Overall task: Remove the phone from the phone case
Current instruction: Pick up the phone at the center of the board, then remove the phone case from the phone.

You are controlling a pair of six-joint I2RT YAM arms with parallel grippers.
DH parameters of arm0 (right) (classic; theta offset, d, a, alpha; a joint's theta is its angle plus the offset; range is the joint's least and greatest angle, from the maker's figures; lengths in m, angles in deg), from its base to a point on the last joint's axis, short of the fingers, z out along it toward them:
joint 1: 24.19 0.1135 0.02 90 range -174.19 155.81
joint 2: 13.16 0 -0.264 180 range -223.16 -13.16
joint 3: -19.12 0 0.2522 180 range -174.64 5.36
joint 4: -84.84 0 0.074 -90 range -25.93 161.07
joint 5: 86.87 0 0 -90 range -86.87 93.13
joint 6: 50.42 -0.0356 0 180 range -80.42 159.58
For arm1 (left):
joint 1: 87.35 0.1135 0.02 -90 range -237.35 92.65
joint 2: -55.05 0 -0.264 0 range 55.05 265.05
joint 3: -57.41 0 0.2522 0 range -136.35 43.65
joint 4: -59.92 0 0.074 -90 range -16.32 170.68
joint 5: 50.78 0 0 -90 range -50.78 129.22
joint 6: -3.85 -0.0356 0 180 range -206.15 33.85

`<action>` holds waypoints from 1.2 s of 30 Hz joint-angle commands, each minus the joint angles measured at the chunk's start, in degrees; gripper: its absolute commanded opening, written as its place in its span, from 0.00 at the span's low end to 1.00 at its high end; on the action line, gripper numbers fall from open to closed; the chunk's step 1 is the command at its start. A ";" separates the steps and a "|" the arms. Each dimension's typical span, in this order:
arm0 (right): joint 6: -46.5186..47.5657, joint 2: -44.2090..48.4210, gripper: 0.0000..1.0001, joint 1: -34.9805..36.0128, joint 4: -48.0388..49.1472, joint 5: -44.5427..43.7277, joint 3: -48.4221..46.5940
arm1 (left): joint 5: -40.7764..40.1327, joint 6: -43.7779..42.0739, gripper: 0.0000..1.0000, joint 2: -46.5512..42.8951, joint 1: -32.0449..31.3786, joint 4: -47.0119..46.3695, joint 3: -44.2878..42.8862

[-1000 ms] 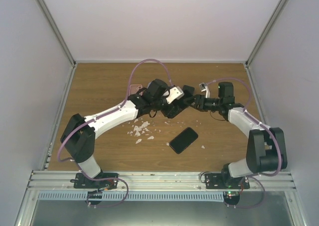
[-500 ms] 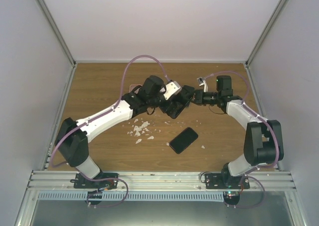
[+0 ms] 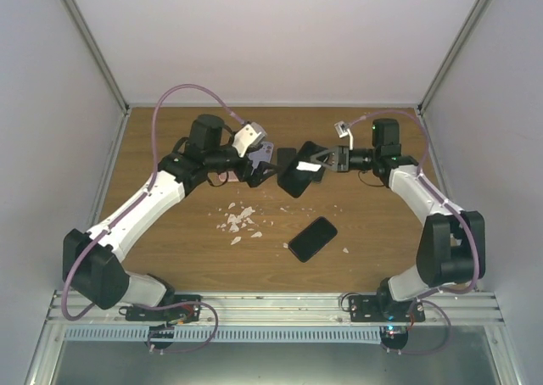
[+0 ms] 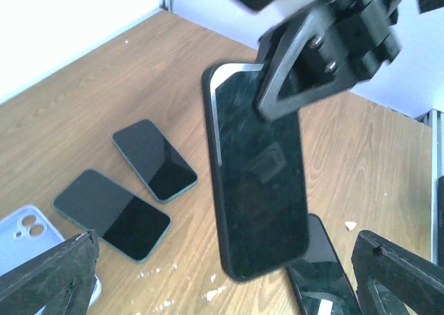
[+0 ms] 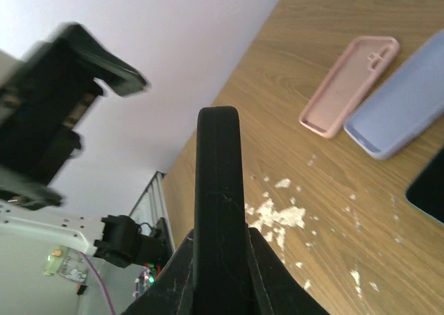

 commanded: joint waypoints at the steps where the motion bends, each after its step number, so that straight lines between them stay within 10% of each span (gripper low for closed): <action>1: -9.38 5.10 0.00 0.24 13.37 7.05 -0.85 | 6.36 3.82 0.99 -3.19 3.38 -2.84 3.82; 21: 1.41 7.61 0.00 2.53 5.32 19.90 -10.45 | 23.00 4.50 0.55 -9.34 4.77 -4.01 7.52; 36: 3.41 9.55 0.00 5.69 3.71 22.52 -11.07 | 27.04 5.98 0.46 -8.96 4.79 -5.88 9.39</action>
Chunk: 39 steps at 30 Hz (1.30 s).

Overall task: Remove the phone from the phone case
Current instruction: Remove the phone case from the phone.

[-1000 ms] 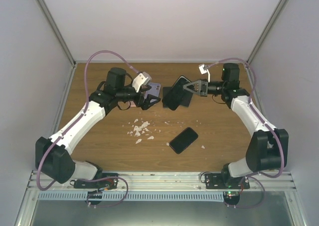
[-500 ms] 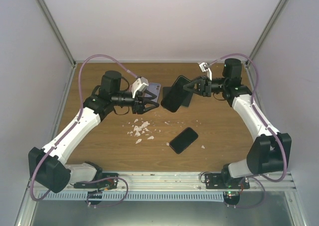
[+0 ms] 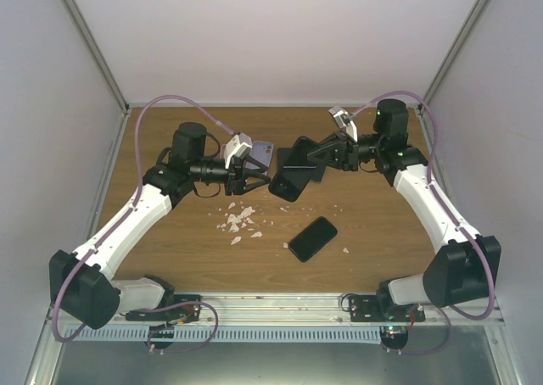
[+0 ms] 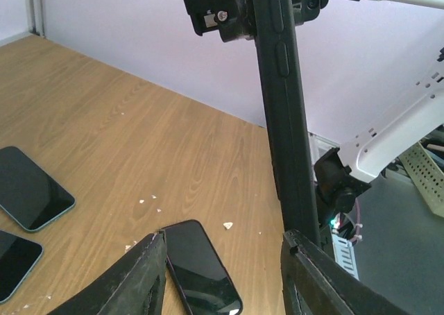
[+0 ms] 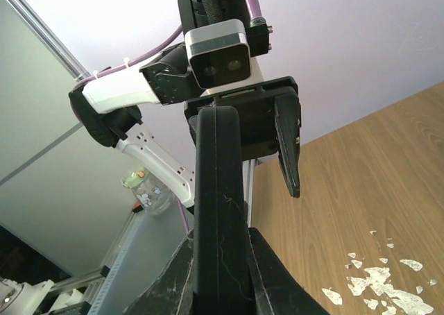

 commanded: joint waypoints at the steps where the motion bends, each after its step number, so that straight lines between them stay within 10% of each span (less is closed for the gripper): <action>1: 1.86 1.42 0.01 0.49 -0.41 2.81 -2.68 | 2.71 0.16 0.46 -0.59 0.18 -2.87 1.24; 14: 4.36 1.57 0.00 0.58 -2.83 2.91 -2.93 | 12.42 0.01 0.45 -1.29 0.23 -3.19 2.91; 39: 3.16 2.50 0.00 2.58 -2.69 6.08 -3.38 | -1.94 0.70 0.40 2.42 1.16 -3.35 3.69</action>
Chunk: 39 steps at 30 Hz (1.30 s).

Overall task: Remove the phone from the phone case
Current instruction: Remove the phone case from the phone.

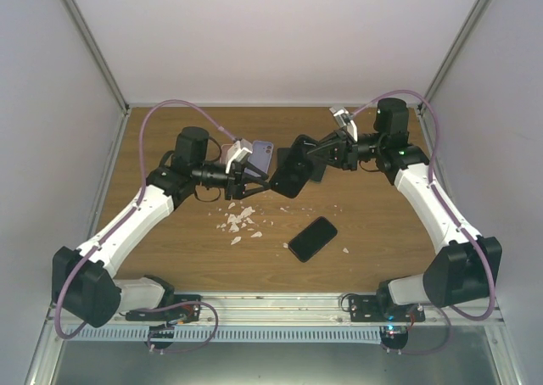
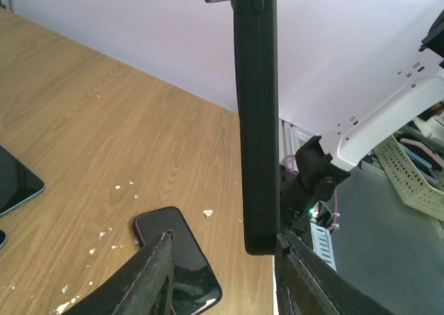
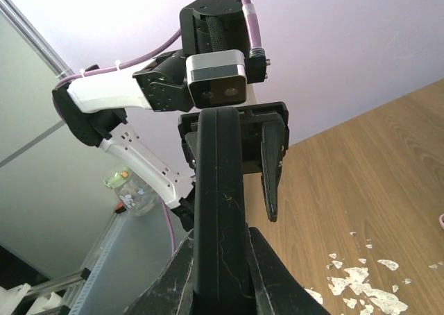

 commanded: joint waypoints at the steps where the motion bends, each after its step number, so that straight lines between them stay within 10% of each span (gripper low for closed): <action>1: -1.03 2.59 0.01 2.62 0.77 7.92 -2.01 | -6.06 0.43 0.39 2.55 0.65 -2.85 0.77; 39: 17.27 0.78 0.00 4.20 -24.63 16.18 -10.13 | -4.48 5.88 0.37 8.72 3.82 -7.80 4.02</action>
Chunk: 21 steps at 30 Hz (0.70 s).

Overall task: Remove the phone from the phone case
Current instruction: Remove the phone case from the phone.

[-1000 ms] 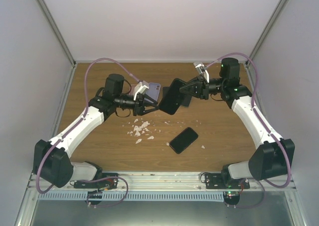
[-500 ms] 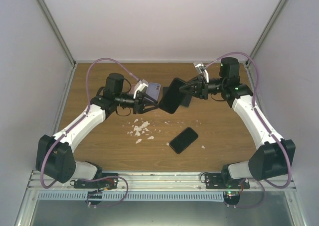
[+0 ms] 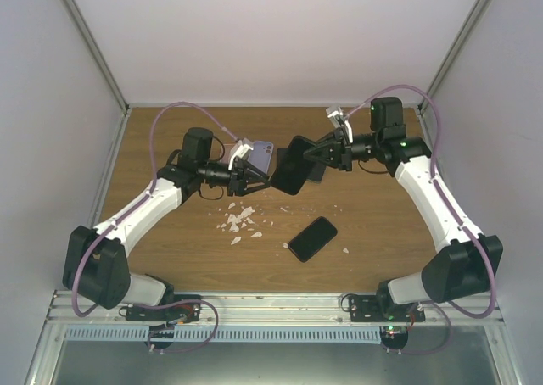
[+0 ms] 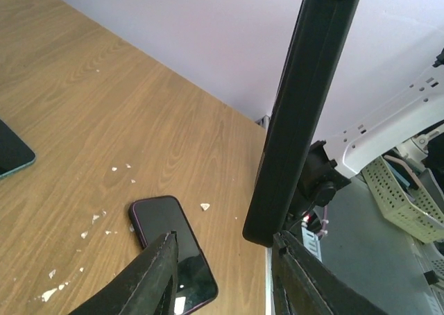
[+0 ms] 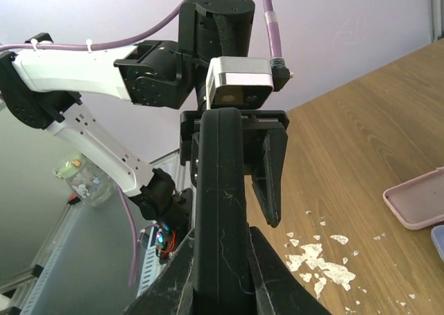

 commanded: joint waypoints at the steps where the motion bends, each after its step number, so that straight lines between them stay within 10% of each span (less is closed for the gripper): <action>1: -0.06 2.72 0.00 2.96 -3.72 25.60 -2.57 | -7.45 0.79 0.37 1.59 1.37 -2.13 2.39; 21: 1.22 3.69 0.00 2.95 -3.10 21.79 -2.43 | -0.62 1.17 0.51 -5.99 3.78 -4.46 4.37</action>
